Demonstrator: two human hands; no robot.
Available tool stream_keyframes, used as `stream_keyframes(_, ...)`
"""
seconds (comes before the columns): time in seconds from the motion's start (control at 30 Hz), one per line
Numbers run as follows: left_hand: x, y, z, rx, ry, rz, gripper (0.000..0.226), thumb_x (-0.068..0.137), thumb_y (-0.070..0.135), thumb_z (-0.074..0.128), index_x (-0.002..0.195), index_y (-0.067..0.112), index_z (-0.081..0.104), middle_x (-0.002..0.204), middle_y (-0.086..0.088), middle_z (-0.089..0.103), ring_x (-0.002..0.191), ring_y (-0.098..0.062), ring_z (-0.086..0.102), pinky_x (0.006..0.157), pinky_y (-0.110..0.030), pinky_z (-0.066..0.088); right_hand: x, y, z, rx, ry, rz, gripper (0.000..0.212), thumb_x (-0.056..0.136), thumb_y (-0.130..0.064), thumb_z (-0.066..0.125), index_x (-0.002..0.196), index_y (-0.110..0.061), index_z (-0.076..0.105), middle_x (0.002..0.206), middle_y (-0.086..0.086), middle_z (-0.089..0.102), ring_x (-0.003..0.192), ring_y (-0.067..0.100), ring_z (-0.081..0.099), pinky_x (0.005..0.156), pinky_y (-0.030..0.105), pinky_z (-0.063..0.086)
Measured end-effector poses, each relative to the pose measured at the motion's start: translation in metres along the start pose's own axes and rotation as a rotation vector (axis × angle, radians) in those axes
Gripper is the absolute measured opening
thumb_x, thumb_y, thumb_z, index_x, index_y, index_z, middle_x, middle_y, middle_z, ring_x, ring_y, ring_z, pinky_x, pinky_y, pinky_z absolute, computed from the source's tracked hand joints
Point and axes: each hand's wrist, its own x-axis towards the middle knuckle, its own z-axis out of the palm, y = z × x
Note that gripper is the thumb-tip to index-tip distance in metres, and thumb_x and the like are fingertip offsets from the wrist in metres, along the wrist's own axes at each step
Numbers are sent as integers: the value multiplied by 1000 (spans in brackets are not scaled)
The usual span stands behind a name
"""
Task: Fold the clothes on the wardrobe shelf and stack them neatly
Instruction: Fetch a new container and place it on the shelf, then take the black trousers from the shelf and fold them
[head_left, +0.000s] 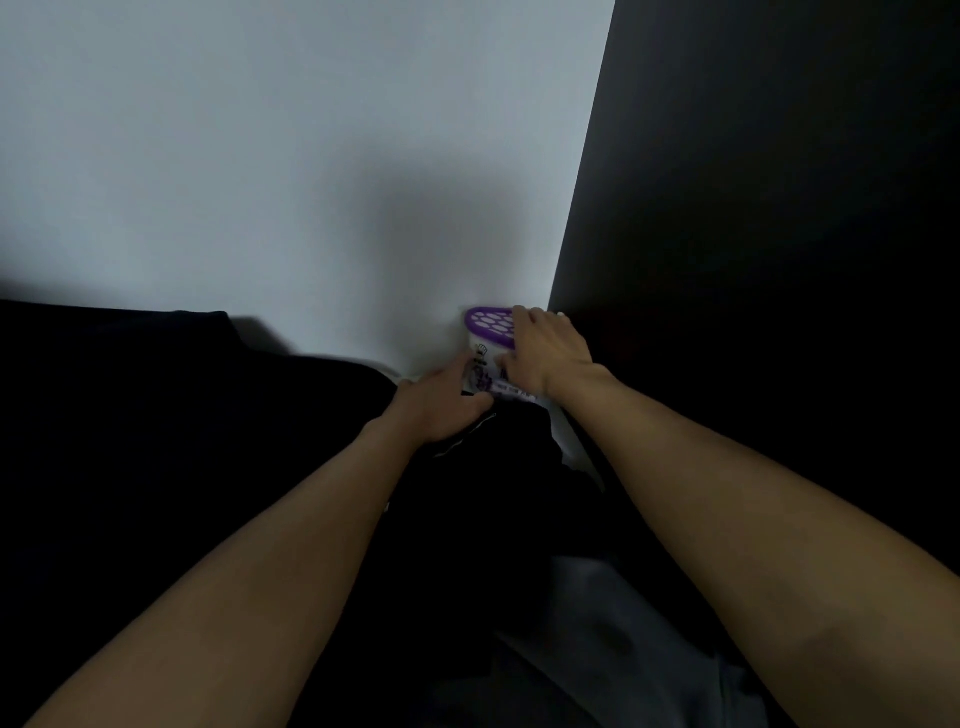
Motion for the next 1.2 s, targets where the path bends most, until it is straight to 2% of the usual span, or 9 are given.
stream_keyframes(0.23,-1,-3,3,6,36,11,75,82,54,46,151,33,27,154,6,46,134,-22,51,114,-47,33,5,3,3,38,-5,-5,71,89,-44,65,144,-9,35,141,16,49,128,34,47,107,41,36)
stream_keyframes(0.37,-12,-2,6,-42,241,18,53,94,31,54,144,18,41,139,-2,61,124,-26,59,108,-41,42,0,-1,-2,19,-14,10,72,88,-42,66,144,-10,36,142,17,46,130,35,45,108,43,37)
stream_keyframes(0.5,-44,6,-5,-7,381,45,51,91,18,56,141,14,46,135,-4,63,124,-25,58,107,-42,42,-16,-17,-22,52,69,-50,63,89,-28,63,143,-9,38,143,16,41,131,36,41,105,44,38)
stream_keyframes(0.63,-91,9,-18,62,356,64,60,85,17,57,143,19,45,139,1,60,130,-21,52,111,-43,38,-36,-38,-45,215,137,-97,58,90,-20,53,145,-11,38,149,14,37,132,36,40,102,45,43)
stream_keyframes(0.73,-137,13,-33,127,350,32,63,84,18,58,145,21,43,143,2,55,133,-20,49,112,-45,35,-62,-62,-65,295,215,-137,58,87,-19,55,144,-14,41,146,12,40,130,34,42,99,45,44)
stream_keyframes(0.93,-254,-5,-77,213,401,-82,54,90,23,54,143,27,45,133,9,60,119,-18,59,100,-38,48,-134,-141,-86,384,233,-259,53,89,-23,56,140,-16,45,145,9,43,127,29,49,97,40,44)
stream_keyframes(1.03,-322,-10,-98,402,423,-130,40,93,28,51,132,27,54,119,6,66,105,-20,63,86,-35,51,-182,-175,-87,397,164,-341,49,92,-25,56,139,-17,47,143,8,44,122,28,52,94,39,47)
stream_keyframes(1.13,-391,-12,-111,646,291,-217,22,93,32,48,106,22,62,96,-1,66,81,-22,60,68,-33,42,-236,-204,-82,360,14,-438,52,95,-30,56,143,-18,43,145,7,41,121,27,52,90,35,47)
stream_keyframes(1.2,-433,-13,-113,794,173,-291,21,92,35,49,96,19,61,89,0,62,78,-21,59,69,-33,38,-271,-220,-76,309,-71,-456,54,95,-33,56,145,-19,41,146,6,40,118,26,54,90,35,48)
